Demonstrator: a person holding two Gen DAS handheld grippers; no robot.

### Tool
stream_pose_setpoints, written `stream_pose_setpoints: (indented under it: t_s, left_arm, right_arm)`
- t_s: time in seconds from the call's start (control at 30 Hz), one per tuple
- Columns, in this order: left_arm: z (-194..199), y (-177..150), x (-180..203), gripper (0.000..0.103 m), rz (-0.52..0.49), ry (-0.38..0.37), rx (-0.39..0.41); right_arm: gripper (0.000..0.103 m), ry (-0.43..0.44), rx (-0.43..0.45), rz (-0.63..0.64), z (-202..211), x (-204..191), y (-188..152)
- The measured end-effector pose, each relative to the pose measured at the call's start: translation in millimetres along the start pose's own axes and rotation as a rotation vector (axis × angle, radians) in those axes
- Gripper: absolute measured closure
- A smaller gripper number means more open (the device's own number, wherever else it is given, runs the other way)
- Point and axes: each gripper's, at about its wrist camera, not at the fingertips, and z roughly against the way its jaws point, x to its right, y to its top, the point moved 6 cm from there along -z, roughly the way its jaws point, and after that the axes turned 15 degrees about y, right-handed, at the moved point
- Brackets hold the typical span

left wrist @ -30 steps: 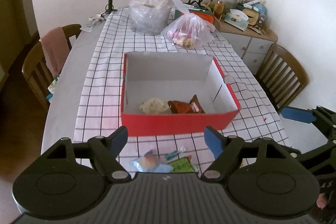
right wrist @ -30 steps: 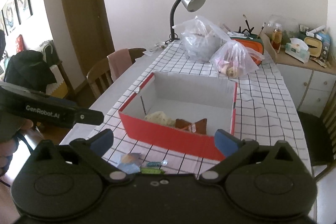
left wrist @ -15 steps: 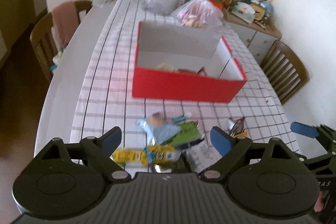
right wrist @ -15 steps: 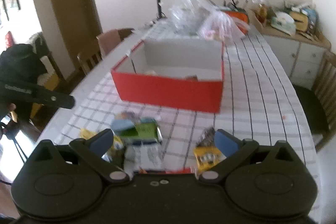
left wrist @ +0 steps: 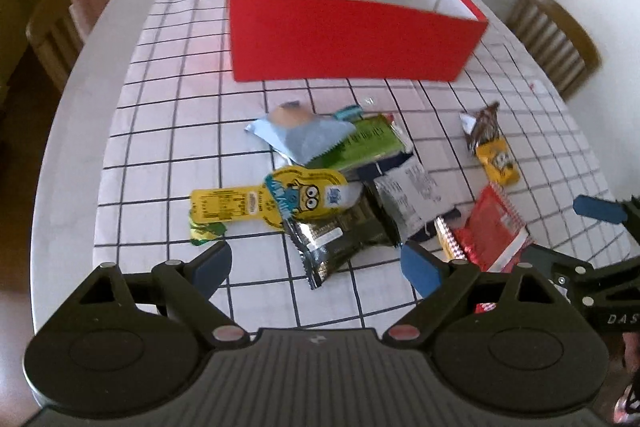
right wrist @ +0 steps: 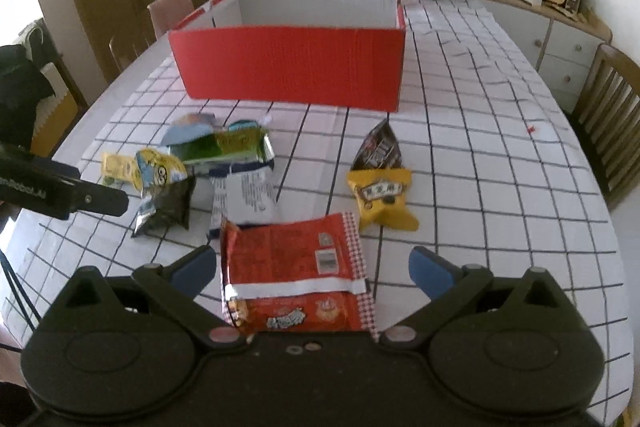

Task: Organize snacks
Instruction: 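Move both tools back toward the remaining snack pile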

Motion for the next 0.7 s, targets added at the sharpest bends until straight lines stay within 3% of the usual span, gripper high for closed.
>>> stream_pose_setpoints:
  t_s: [0.17, 0.43, 0.7]
  left_arm:
    - [-11, 0, 7, 0.011, -0.052, 0.024, 0.012]
    - [-21, 5, 17, 0.011, -0.138, 0.051, 0.066]
    - [-27, 5, 40, 0.011, -0.373, 0.034, 0.152]
  right_arm:
    - [0.000, -0.012, -0.031, 0.023, -13, -5, -5]
    - [0.000, -0.058, 0.004, -0.195, -25, 26, 18]
    - [0.000, -0.112, -0.047, -0.295, -46, 40, 13]
